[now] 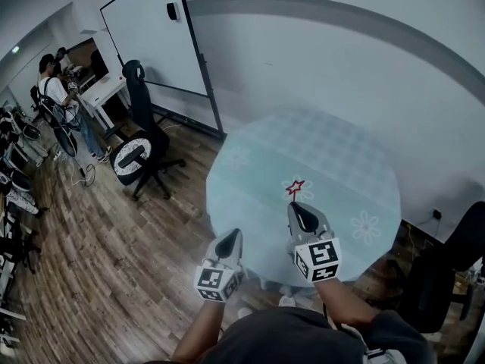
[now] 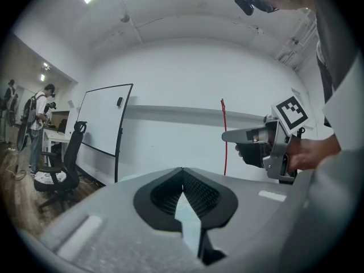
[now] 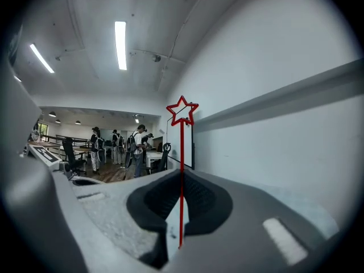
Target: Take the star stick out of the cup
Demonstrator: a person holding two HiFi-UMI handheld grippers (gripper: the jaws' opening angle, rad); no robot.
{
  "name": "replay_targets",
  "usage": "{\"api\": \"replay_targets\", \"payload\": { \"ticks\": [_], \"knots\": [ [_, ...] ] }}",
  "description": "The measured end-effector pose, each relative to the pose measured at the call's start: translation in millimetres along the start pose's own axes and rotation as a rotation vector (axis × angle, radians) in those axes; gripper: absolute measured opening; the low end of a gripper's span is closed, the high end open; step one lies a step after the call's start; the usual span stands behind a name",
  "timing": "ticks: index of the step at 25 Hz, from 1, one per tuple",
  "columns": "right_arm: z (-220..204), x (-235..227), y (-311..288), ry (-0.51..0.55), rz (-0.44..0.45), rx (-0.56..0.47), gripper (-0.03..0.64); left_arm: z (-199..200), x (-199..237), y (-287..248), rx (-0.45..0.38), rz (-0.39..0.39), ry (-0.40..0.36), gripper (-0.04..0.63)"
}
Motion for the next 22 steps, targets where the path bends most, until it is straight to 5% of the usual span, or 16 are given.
{"api": "replay_targets", "payload": {
  "ticks": [22],
  "knots": [
    [-11.8,-11.5,11.1,-0.05,-0.037,-0.032,0.006,4.9,-10.1,-11.9,0.003,-0.03,-0.012,0.005]
  ]
}}
Point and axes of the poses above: the fingertips, and each gripper's own axes: y backward along the fingers, x to its left, z out of its top, the point moved 8 cm from there along y, backward along the fingers, and after that the axes turned 2 degrees about z, right-handed, at the moved point
